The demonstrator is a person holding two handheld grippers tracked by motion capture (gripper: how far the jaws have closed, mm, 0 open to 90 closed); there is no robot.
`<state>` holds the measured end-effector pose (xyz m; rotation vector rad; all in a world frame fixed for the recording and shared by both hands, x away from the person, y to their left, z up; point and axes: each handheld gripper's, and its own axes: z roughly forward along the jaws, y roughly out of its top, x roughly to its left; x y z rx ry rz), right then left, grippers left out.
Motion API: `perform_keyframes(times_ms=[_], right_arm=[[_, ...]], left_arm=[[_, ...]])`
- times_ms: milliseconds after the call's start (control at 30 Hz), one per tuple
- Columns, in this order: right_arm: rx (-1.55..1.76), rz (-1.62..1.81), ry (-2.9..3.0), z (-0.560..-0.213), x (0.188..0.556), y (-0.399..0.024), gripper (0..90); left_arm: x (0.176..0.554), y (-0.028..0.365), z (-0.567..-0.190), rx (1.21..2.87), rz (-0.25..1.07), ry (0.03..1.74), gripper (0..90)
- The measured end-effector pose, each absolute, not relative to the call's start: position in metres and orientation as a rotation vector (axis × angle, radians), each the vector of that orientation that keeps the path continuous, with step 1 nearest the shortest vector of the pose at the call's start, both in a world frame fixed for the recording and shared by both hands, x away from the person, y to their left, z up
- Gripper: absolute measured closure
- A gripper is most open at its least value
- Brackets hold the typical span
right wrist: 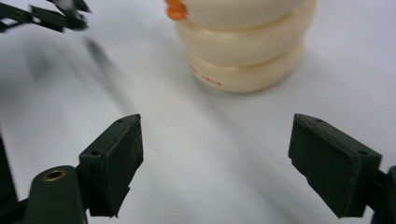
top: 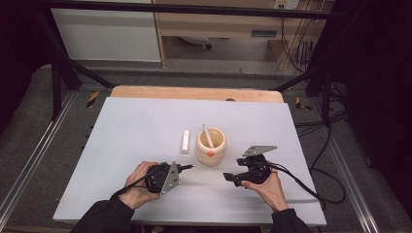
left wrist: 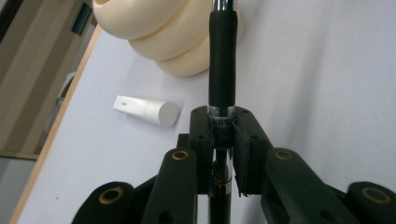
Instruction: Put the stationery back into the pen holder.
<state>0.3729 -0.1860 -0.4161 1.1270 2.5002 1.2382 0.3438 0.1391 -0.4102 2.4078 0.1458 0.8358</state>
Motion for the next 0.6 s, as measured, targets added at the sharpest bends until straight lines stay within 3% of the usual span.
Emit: perform_keyframes(times_ms=[267,600], right_arm=[[1.143,1.236,2.468,-0.432,0.373,-0.206,6.1],[1.208,1.249,2.406,-0.438,0.371,-0.229,1.2]], left_arm=[[0.351,0.145,-0.402,2.33,0.75,0.327,78.8],[0.357,0.147,-0.391,2.214,0.591,0.538,78.8]])
